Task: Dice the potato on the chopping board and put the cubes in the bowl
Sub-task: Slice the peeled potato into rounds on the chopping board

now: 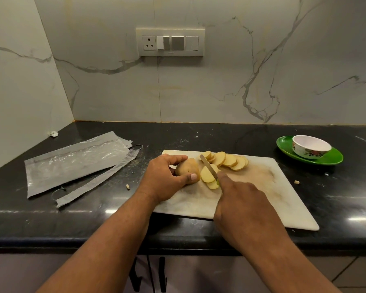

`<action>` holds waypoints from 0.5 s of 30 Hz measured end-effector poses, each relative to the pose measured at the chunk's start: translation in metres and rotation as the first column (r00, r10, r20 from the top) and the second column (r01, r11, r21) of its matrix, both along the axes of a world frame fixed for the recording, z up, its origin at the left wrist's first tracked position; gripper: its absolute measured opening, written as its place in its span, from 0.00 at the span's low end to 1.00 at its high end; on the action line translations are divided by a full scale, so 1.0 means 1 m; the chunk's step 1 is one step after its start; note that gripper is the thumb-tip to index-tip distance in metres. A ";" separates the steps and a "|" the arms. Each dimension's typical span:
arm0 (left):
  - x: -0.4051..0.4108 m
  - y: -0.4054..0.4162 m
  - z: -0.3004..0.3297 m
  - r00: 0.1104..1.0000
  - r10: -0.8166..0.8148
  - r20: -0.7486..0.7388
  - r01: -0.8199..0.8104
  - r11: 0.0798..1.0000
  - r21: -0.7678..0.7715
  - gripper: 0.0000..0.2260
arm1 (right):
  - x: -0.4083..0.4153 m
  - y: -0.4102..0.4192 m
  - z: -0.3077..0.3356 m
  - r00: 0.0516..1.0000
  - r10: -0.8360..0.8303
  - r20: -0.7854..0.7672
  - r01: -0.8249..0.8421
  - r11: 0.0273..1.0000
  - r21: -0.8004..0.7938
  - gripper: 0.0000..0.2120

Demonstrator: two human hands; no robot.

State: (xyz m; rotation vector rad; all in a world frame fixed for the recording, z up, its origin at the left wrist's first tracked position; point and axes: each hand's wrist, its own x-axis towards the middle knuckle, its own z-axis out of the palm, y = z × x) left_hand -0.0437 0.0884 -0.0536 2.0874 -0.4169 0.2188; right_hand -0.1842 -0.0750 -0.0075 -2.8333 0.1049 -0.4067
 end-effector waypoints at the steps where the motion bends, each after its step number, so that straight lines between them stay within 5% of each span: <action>1: 0.000 0.000 0.000 1.000 0.001 0.000 -0.001 1.000 -0.008 0.31 | 0.002 0.004 0.001 1.000 0.002 0.013 -0.002 1.000 0.000 0.31; 15: 0.000 0.002 0.001 0.999 -0.030 -0.019 0.029 0.999 -0.032 0.31 | 0.021 0.021 -0.008 0.999 0.029 0.037 -0.028 0.999 -0.035 0.31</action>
